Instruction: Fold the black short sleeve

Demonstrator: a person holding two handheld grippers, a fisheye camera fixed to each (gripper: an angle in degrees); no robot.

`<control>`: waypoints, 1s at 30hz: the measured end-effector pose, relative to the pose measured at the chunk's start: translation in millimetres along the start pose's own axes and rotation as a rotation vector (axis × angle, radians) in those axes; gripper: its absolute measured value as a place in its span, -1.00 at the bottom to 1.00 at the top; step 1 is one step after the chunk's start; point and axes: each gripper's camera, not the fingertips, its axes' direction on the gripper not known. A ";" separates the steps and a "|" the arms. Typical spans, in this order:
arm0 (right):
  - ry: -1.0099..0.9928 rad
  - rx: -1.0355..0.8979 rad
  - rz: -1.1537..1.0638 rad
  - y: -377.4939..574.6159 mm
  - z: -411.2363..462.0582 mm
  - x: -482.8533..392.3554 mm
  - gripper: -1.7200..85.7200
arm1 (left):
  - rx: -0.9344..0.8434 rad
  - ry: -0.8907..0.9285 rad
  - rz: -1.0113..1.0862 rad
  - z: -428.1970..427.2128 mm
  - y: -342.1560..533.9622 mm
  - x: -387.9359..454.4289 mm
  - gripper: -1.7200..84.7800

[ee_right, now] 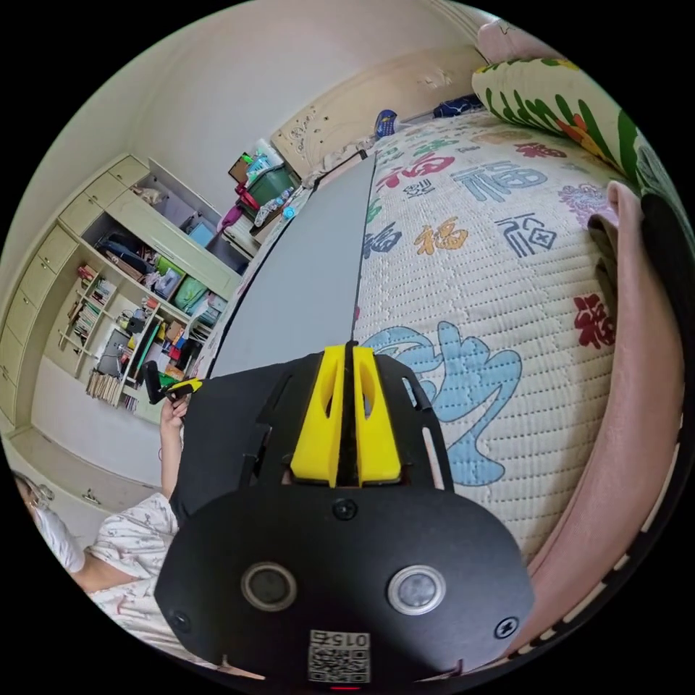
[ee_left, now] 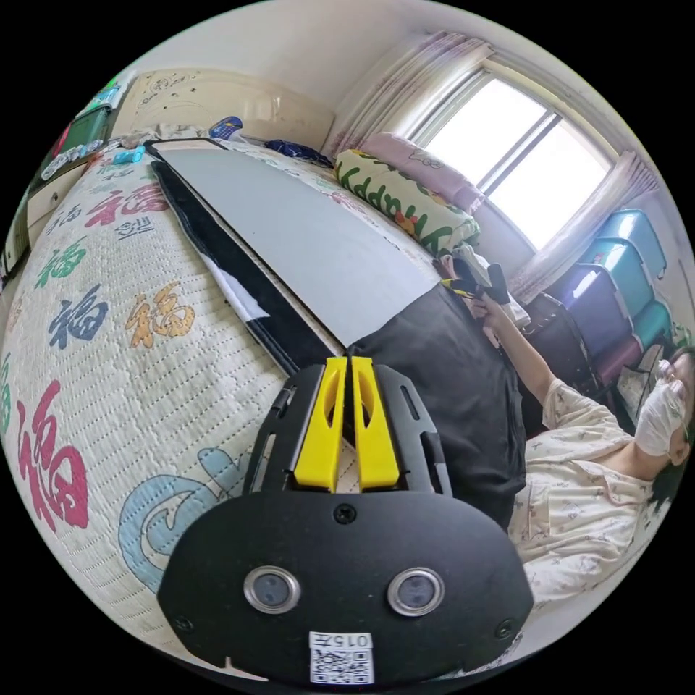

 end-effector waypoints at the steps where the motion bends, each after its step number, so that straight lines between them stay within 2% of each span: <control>1: -0.004 0.031 -0.010 3.1 -5.8 -1.6 -0.93 | 0.006 -0.034 -0.026 2.6 3.7 -1.4 -0.96; 5: 0.007 0.058 -0.030 -1.0 -19.4 -8.5 -0.95 | -0.014 -0.174 -0.033 7.2 0.1 22.2 -0.97; 9: 0.069 0.088 -0.053 -15.0 -18.7 -27.7 -0.96 | 0.007 -0.200 -0.053 2.7 -18.8 20.5 -0.97; 14: 0.227 0.107 -0.068 -39.9 4.7 -59.3 -0.93 | 0.175 -0.188 -0.101 14.6 -3.8 -22.1 -0.97; 15: 0.249 0.104 -0.082 -41.6 8.5 -64.0 -0.92 | 0.170 -0.183 -0.109 20.6 -0.9 -30.6 -0.96; 17: 0.335 0.082 -0.147 -43.0 24.7 -82.9 -0.88 | 0.045 -0.158 -0.128 35.8 -10.7 -49.5 -0.95; 19: 0.393 0.089 -0.171 -37.6 27.7 -95.5 -0.85 | 0.096 -0.127 -0.116 32.3 -4.6 -45.2 -0.92; 21: 0.422 0.152 -0.190 -24.5 8.7 -117.2 -0.81 | 0.063 -0.143 -0.106 30.5 -4.2 -41.8 -0.87; 23: 0.399 0.312 -0.395 16.8 -31.3 -172.7 -0.80 | 0.056 -0.156 -0.099 22.5 1.3 -41.3 -0.83; 24: 0.395 0.346 -0.465 29.2 -39.7 -190.1 -0.82 | 0.060 -0.154 -0.100 20.2 3.0 -42.0 -0.83; 26: 0.355 0.405 -0.748 76.2 -59.0 -263.7 -0.84 | 0.055 -0.146 -0.108 16.0 5.6 -46.0 -0.83; 28: 0.253 0.412 -0.908 109.1 -58.4 -316.3 -0.82 | 0.033 -0.155 -0.113 16.6 4.5 -47.9 -0.83; 30: 0.137 0.306 -1.093 138.2 -40.7 -365.0 -0.81 | 0.031 -0.167 -0.112 13.8 4.2 -46.5 -0.83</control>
